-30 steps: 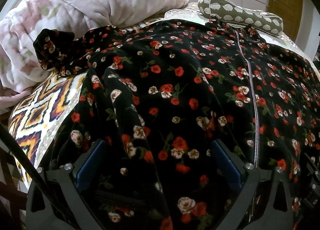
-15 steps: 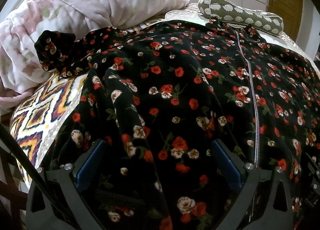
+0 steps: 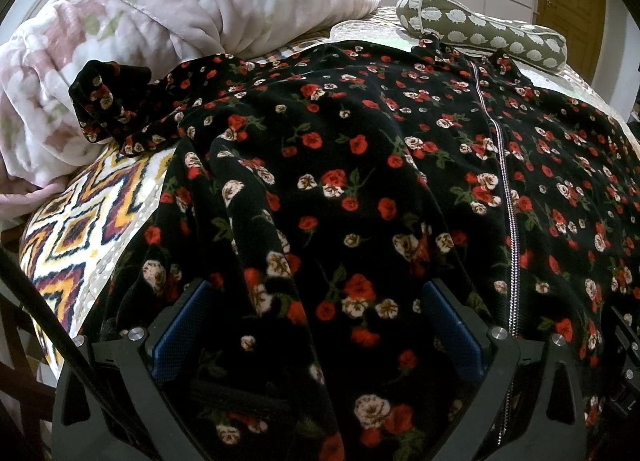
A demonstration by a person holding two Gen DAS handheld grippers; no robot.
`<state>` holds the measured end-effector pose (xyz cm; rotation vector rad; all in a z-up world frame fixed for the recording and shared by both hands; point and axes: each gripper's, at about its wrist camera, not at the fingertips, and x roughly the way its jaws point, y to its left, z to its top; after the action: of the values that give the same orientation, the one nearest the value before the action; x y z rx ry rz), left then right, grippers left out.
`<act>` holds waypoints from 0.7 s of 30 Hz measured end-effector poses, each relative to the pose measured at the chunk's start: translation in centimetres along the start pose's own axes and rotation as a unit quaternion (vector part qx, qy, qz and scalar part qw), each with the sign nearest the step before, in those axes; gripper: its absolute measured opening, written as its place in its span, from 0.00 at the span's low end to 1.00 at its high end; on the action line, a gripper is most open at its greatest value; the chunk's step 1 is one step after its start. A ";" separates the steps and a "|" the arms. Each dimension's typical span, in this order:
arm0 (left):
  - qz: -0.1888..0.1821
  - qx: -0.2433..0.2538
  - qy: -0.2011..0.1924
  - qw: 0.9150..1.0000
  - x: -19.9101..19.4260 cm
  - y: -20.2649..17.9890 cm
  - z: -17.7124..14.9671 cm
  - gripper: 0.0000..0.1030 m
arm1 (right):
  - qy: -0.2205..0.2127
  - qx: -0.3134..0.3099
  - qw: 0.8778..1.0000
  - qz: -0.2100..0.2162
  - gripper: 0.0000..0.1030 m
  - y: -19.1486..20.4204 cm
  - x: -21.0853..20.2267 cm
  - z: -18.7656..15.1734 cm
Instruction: Fold large clothes
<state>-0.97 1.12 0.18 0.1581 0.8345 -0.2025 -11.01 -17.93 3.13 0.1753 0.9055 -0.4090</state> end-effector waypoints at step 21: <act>-0.004 -0.001 0.007 1.000 0.0 -0.2 -0.1 1.00 | 0.006 0.000 1.000 0.000 1.00 0.0 0.0 0.0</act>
<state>-1.07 0.97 0.15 0.1540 0.8502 -0.2072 -11.00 -17.95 3.11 0.1775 0.9177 -0.4075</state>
